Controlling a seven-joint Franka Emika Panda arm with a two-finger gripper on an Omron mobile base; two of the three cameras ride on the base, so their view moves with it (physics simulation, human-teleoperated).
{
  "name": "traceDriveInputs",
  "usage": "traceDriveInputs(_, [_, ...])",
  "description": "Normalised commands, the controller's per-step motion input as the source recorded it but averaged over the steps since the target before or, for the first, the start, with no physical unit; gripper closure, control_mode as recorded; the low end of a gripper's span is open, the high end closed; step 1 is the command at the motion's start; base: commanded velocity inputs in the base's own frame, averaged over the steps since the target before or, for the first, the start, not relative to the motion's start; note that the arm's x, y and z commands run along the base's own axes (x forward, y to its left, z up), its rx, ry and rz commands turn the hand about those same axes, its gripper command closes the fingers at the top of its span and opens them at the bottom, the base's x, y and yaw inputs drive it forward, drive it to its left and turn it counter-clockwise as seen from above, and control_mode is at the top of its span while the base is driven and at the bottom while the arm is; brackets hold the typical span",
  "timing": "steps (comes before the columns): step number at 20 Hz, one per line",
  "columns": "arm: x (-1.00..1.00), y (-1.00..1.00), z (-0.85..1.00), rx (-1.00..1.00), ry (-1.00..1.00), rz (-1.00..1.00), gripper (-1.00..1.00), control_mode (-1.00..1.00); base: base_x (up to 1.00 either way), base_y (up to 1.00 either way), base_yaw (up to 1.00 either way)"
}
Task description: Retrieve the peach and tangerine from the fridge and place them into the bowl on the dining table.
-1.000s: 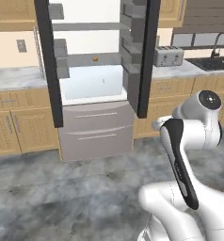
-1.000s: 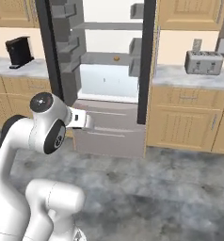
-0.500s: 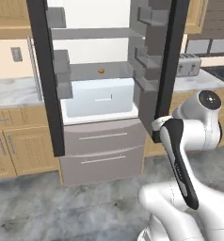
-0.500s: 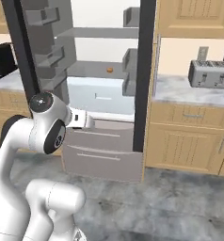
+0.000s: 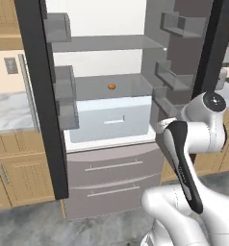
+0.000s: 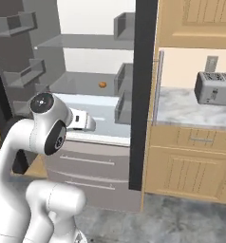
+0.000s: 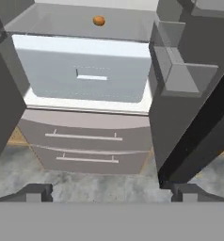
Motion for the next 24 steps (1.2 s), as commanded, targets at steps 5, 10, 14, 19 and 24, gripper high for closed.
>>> traceDriveInputs(5, [0.00,0.00,0.00,0.00,0.00,0.00,-1.00,1.00,0.70,0.27,0.00])
traceDriveInputs(10, [0.00,0.00,0.00,0.00,0.00,0.00,-1.00,1.00,0.64,0.30,-0.02])
traceDriveInputs(14, [0.00,0.00,0.00,0.00,0.00,0.00,-1.00,1.00,0.58,0.27,-0.02])
traceDriveInputs(19, [0.00,0.00,0.00,0.00,0.00,0.00,-1.00,1.00,0.64,0.19,-0.01])
traceDriveInputs(24, [0.00,0.00,0.00,0.00,0.00,0.00,-1.00,1.00,0.47,0.06,0.00])
